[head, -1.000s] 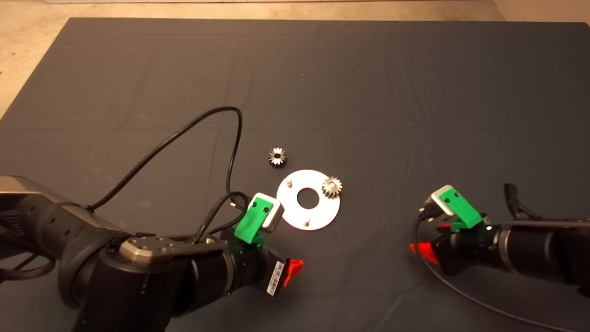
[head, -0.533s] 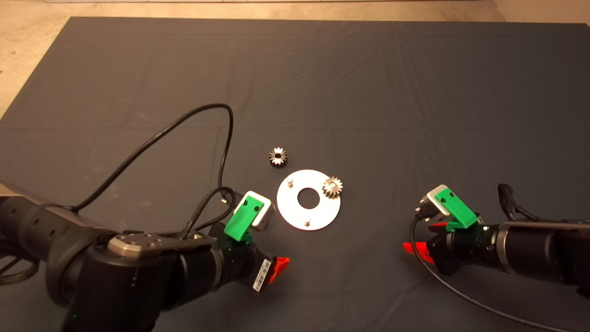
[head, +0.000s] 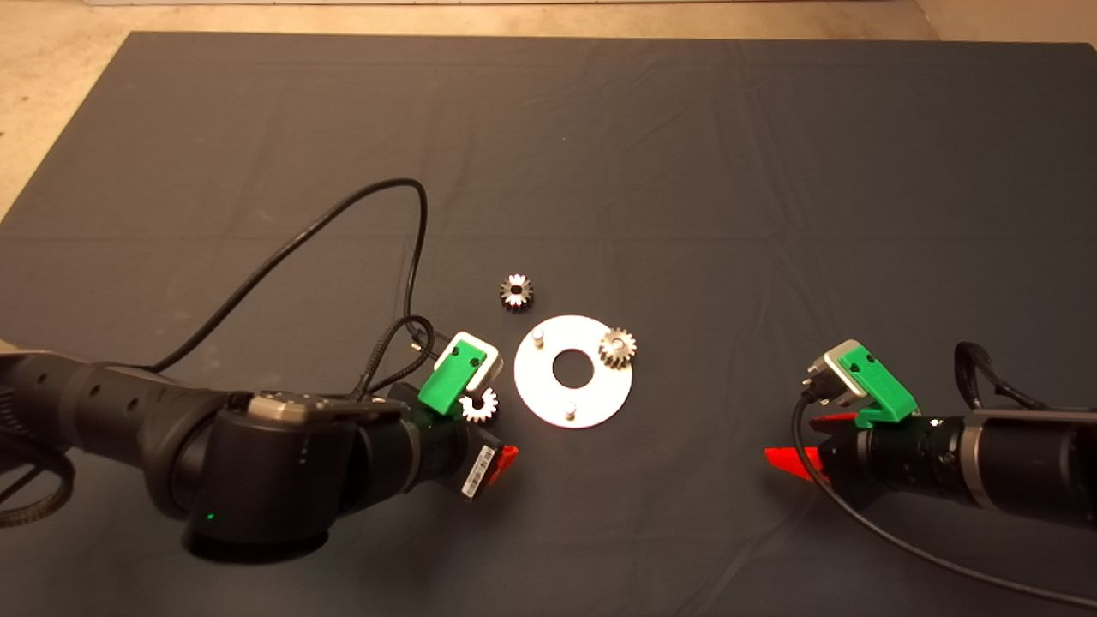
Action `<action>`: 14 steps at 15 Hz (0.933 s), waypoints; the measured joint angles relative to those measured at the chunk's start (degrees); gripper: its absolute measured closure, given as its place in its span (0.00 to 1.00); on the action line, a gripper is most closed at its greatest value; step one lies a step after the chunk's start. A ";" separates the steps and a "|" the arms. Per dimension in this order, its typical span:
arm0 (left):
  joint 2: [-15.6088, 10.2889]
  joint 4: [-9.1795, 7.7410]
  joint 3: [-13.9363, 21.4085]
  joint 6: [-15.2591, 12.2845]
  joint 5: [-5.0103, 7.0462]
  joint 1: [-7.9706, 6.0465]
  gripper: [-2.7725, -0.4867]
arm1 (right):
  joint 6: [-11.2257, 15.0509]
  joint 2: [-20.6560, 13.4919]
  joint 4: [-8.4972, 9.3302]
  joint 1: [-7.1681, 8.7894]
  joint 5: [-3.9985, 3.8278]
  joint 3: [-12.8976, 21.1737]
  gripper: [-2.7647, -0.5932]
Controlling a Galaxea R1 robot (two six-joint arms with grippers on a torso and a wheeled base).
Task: Install three planetary gears onto the carrier pins
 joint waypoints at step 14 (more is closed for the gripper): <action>-2.46 11.01 -1.99 3.21 0.00 4.80 0.24 | -0.04 -1.01 -0.01 0.13 0.45 0.07 0.46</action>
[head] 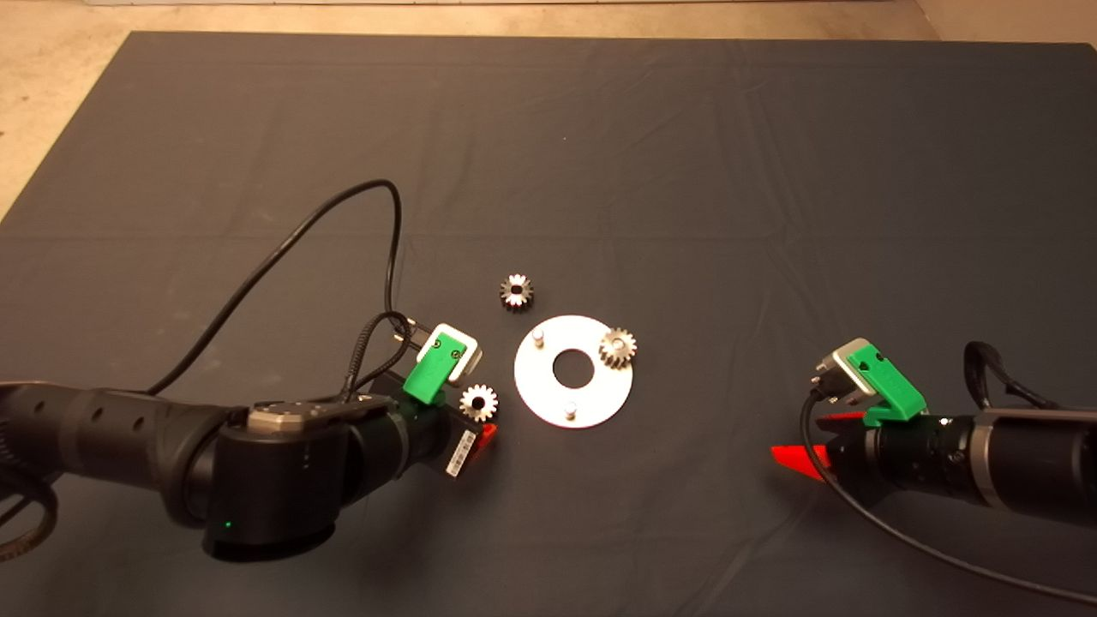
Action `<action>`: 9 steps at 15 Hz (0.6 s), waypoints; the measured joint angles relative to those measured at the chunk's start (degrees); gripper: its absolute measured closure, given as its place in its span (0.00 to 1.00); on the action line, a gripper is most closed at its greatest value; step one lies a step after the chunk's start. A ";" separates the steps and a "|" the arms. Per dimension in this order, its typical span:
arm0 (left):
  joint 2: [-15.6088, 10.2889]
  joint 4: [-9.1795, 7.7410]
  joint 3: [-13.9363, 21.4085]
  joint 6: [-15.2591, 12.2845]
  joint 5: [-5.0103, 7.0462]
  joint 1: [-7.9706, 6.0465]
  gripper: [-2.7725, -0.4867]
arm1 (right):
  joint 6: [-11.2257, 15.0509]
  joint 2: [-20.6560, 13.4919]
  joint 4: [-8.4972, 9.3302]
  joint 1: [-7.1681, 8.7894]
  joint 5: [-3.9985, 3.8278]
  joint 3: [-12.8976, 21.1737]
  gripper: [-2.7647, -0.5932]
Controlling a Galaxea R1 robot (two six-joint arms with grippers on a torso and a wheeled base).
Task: Install three planetary gears onto the carrier pins
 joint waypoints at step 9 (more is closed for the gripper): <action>0.80 4.67 -0.05 0.07 0.00 2.00 0.24 | 0.00 -0.17 0.00 0.00 -0.03 0.00 0.46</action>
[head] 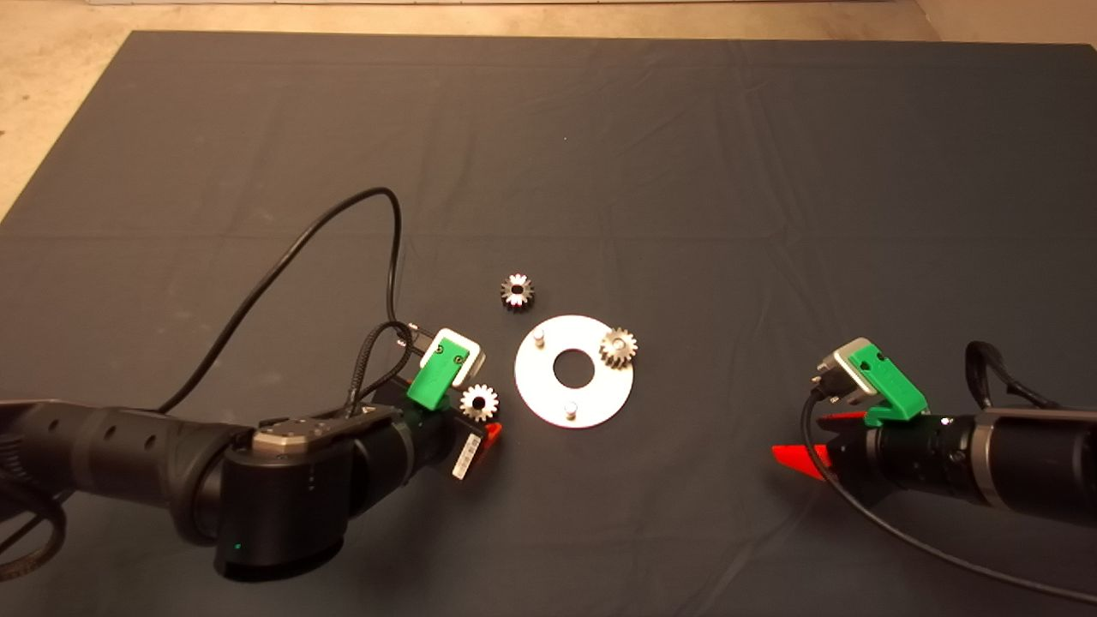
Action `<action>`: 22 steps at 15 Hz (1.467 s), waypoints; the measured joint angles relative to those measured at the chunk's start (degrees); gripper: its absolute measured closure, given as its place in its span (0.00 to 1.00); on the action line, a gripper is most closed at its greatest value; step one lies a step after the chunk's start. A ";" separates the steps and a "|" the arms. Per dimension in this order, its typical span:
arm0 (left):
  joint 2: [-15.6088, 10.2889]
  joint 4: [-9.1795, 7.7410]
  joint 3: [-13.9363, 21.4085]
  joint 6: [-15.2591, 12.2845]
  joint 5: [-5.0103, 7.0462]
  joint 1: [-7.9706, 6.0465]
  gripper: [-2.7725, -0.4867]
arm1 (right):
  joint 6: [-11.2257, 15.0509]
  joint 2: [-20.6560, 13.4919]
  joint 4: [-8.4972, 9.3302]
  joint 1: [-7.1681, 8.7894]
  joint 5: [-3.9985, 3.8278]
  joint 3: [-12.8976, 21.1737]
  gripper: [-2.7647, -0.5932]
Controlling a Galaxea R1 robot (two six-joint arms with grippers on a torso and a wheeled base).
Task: Install three planetary gears onto the carrier pins
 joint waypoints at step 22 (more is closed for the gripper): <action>2.52 3.61 -4.28 1.22 -0.02 2.88 0.45 | 0.00 -2.21 0.00 0.00 1.30 0.15 0.46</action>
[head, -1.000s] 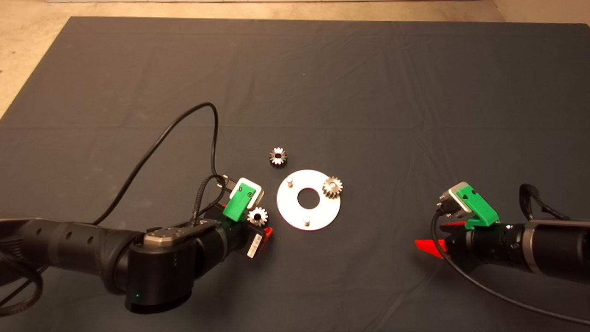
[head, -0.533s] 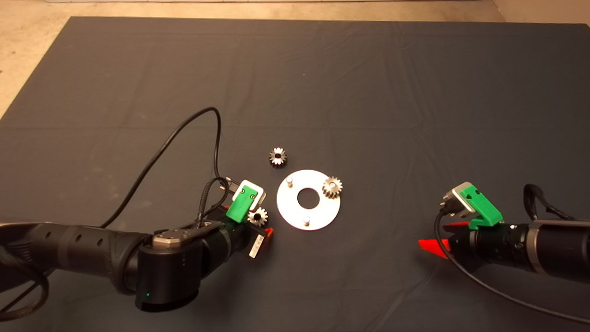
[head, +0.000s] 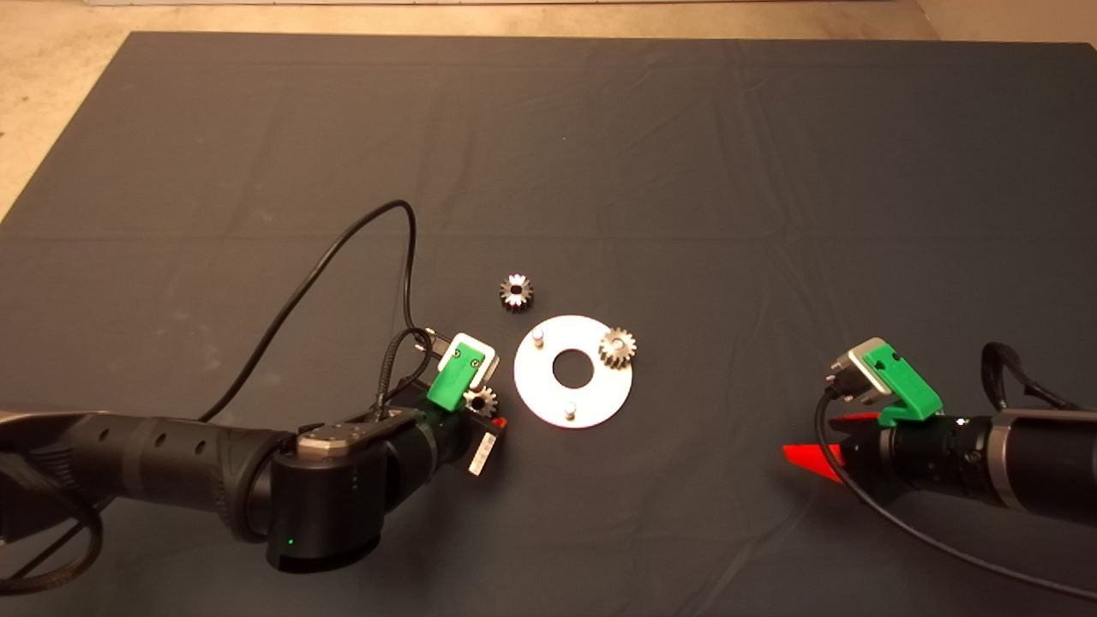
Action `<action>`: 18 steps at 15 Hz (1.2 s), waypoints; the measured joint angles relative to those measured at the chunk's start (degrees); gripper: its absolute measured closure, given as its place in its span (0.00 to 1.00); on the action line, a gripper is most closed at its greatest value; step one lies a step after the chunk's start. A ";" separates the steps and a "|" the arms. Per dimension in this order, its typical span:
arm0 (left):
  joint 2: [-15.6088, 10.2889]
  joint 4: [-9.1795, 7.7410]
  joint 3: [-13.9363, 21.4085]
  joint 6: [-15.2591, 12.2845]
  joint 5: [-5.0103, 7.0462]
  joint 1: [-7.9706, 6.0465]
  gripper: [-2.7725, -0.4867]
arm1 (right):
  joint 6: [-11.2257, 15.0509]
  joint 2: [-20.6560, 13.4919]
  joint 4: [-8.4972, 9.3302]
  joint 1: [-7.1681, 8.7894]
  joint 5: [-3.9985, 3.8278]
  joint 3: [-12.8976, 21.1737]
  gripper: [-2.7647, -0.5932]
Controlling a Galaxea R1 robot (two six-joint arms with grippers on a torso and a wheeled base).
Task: Install three planetary gears onto the carrier pins
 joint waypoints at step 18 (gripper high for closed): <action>0.38 0.23 0.00 0.41 -0.01 0.30 0.78 | -0.46 -2.54 0.00 0.00 2.62 0.00 0.46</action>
